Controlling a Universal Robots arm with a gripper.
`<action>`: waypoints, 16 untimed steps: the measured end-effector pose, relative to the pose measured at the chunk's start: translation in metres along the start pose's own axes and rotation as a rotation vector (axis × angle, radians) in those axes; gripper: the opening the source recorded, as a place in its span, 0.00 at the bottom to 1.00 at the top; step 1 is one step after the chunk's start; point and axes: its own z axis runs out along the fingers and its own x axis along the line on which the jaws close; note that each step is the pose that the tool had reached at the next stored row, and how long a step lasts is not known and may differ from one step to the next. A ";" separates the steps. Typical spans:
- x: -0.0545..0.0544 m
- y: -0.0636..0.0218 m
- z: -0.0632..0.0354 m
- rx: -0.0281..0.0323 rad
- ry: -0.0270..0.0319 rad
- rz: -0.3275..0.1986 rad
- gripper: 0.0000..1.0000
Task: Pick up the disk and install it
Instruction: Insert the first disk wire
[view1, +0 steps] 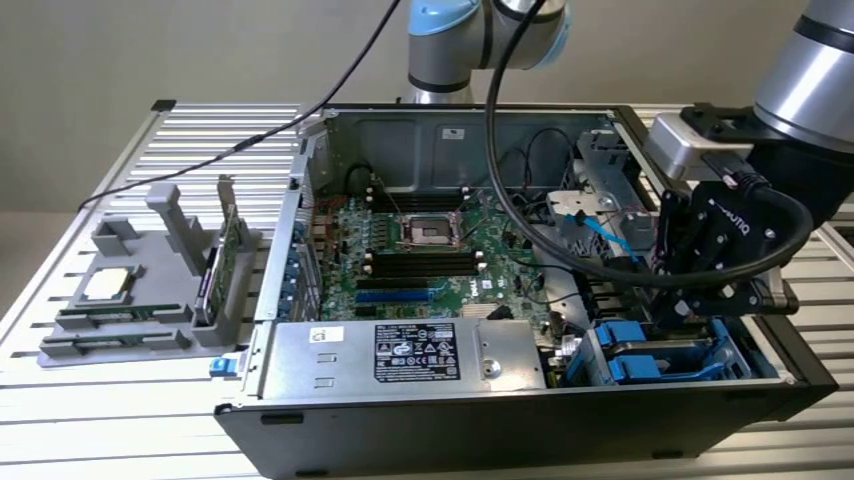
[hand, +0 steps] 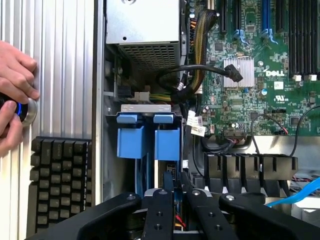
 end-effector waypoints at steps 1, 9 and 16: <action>0.000 0.0000 0.0003 0.0000 -0.0001 0.000 0.16; 0.002 -0.0003 0.0028 -0.0001 0.0000 0.001 0.16; 0.002 -0.0005 0.0032 0.0002 -0.0011 0.001 0.24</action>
